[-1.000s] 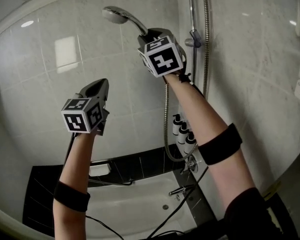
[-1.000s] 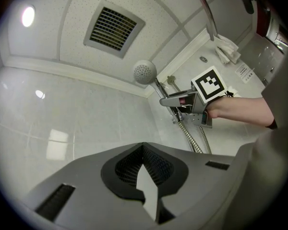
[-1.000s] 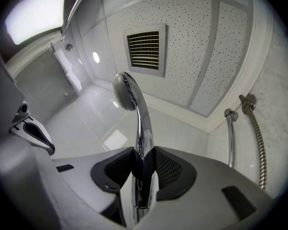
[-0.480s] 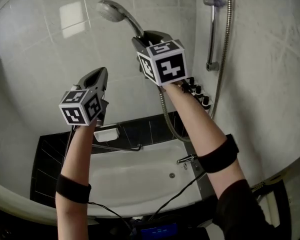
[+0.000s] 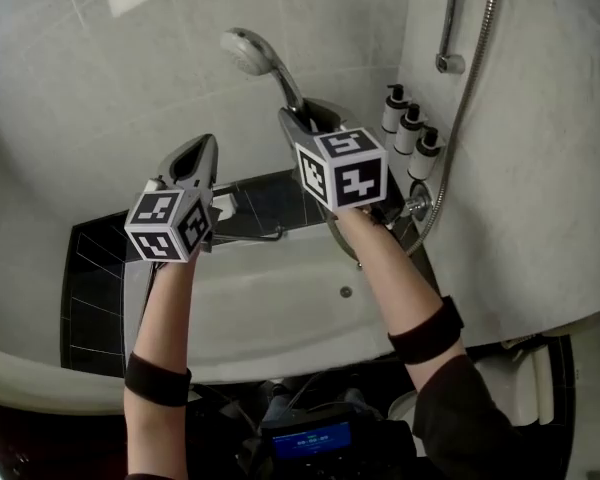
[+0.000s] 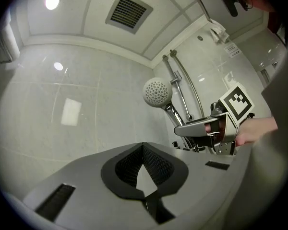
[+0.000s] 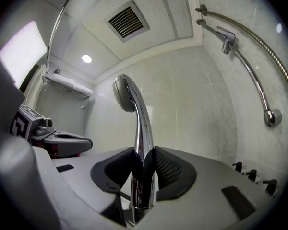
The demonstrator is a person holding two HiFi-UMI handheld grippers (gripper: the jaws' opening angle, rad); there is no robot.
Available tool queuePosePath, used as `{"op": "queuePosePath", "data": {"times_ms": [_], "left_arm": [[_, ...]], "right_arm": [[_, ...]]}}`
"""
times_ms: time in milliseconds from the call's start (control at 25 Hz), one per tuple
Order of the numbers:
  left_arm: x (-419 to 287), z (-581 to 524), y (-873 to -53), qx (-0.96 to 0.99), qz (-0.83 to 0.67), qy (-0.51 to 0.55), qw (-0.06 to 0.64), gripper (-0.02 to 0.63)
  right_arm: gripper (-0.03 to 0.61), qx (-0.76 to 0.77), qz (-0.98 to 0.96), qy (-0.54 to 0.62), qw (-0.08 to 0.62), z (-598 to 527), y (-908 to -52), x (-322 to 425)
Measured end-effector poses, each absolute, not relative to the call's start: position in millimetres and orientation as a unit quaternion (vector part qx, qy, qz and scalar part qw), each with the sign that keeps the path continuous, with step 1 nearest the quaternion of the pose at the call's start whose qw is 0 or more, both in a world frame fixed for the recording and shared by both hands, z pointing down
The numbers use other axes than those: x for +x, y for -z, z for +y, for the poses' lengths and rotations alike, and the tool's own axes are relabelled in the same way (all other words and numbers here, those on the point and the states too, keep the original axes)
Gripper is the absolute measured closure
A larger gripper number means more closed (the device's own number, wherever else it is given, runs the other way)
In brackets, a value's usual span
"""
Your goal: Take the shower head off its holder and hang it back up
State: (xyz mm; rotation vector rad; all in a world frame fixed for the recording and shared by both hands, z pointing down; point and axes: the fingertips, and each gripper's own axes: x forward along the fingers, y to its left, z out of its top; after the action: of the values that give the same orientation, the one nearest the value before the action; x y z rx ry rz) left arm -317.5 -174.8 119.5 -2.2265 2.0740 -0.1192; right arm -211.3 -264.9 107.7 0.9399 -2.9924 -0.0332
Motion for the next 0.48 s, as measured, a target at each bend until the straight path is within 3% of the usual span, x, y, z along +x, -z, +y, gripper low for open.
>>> {"op": "queuePosePath", "data": {"times_ms": [480], "left_arm": [[-304.8,-158.8,-282.1,-0.728,0.68,0.08,-0.012,0.614]], "right_arm": [[0.434,0.297,-0.946,-0.07,0.108,-245.2,-316.1,-199.9]]}}
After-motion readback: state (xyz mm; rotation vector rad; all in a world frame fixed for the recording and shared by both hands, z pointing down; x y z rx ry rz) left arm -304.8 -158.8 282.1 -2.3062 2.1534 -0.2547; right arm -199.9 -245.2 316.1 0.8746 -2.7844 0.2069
